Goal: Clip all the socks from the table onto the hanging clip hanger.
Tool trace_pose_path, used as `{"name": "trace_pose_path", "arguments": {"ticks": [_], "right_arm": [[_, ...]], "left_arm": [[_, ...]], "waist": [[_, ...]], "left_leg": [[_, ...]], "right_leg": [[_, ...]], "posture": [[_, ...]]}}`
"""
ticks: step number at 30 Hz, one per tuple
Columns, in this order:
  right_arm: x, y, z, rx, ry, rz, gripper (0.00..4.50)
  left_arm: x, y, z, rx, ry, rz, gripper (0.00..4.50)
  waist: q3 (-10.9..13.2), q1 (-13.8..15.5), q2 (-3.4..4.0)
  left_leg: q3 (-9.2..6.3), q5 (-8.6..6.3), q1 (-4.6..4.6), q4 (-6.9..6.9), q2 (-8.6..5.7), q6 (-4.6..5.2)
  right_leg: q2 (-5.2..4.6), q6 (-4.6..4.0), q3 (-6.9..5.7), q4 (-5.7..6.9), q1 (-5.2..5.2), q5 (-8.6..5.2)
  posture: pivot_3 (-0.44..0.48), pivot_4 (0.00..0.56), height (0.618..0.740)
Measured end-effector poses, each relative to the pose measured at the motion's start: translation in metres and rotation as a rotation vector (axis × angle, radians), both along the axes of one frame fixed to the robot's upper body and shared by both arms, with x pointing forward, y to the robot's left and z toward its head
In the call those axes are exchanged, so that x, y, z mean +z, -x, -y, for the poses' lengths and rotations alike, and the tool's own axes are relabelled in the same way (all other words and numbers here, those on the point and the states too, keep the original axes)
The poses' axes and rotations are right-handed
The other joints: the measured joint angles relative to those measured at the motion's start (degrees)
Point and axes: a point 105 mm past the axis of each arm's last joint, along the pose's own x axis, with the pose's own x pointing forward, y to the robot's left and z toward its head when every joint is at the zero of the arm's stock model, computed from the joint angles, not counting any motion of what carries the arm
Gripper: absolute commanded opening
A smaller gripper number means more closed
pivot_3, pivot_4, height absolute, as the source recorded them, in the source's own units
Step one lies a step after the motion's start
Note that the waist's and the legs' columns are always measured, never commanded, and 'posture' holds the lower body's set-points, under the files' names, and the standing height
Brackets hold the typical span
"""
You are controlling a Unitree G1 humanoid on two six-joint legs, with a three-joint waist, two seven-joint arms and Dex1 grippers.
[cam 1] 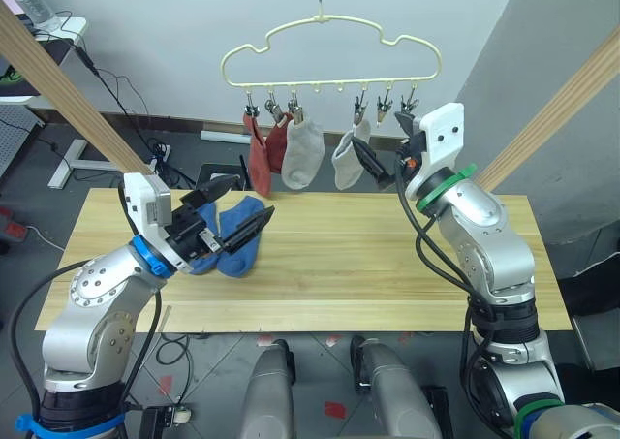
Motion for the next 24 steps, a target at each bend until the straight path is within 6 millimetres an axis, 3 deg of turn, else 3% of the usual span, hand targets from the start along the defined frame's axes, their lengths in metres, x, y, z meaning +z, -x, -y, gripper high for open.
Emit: {"name": "trace_pose_path", "arguments": {"ticks": [24], "right_arm": [[-0.0029,-0.0021,0.0009,-0.005,0.001,-0.012,4.49]], "left_arm": [[0.0,-0.0002,0.0001,0.002,-0.002,0.003,4.5]], "waist": [[0.0,0.0,0.0]], "left_leg": [[0.0,0.0,0.0,0.0,0.0,0.0]], "right_leg": [[0.0,0.0,0.0,0.0,0.0,0.0]], "posture": [[0.08,0.338,0.74]]}}
